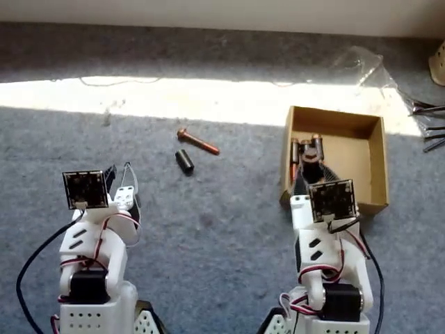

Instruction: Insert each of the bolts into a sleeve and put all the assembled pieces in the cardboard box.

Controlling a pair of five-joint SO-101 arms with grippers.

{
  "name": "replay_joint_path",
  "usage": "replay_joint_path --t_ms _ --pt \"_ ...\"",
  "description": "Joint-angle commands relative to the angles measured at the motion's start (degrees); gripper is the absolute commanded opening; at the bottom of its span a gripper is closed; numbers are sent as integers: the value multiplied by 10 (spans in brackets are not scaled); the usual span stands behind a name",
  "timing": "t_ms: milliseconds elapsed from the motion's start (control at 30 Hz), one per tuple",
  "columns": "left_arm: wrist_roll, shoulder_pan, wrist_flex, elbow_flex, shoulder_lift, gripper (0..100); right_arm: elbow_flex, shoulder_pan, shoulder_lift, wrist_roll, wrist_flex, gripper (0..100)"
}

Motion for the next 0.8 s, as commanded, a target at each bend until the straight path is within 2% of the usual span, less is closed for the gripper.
replay_joint_path --t_ms 0,333,533,767 --pt "-4 -4 -51 20 -7 88 -40 30 -5 22 -1 5" --pt "-4 -5 -75 39 -7 88 -58 44 -5 19 2 5" --pt "-4 -5 -75 41 -7 88 -112 44 3 -15 18 5" --pt "-4 -5 -74 43 -7 88 -186 46 201 -12 15 5"
